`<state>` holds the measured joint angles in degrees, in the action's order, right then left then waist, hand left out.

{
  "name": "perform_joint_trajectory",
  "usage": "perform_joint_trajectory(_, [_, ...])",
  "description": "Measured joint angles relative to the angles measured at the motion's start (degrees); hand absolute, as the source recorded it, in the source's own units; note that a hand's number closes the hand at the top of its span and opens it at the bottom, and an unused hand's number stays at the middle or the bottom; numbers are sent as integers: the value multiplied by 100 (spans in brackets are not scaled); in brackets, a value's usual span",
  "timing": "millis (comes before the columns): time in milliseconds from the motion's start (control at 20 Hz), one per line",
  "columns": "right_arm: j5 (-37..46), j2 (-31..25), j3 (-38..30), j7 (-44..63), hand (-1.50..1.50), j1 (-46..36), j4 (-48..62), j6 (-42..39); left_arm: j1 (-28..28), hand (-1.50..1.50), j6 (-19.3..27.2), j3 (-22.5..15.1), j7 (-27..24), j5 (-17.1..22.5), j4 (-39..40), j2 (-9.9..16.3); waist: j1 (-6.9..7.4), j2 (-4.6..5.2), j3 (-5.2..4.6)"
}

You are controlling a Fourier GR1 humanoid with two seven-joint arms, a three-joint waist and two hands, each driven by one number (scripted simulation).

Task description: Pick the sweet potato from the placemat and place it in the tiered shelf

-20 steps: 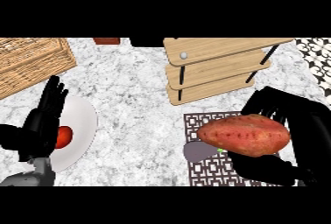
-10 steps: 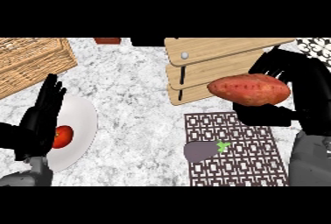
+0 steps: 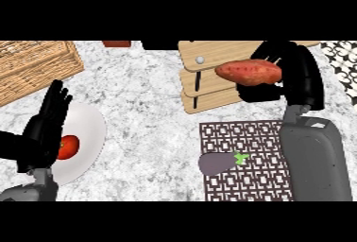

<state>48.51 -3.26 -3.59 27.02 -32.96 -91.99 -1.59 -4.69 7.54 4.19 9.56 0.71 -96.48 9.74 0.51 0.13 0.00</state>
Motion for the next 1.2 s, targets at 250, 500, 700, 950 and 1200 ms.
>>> perform_joint_trajectory(250, [-165, -127, -218, -627, 150, -427, 968, 473, -99, 0, -40, 29, 64, -15, 17, -17, -4, -27, -7])
perform_joint_trajectory(500, [-172, -115, -396, -868, 150, -765, 1619, 924, 66, 0, -14, -56, 85, -91, -177, -101, -8, -90, -18])
perform_joint_trajectory(700, [-463, -127, -628, -1104, -150, -879, 1917, 998, 66, 0, -20, -69, -5, -118, -108, -133, -4, -160, -56])
perform_joint_trajectory(950, [-696, -142, -778, -1349, -150, -1007, 2218, 993, -80, 0, -10, -91, 41, -152, -18, -151, -20, -209, -64])
perform_joint_trajectory(1200, [-1026, -141, -911, -1578, -150, -1073, 2317, 909, -51, 0, -4, -75, 19, -182, -16, -152, -41, -195, -48])
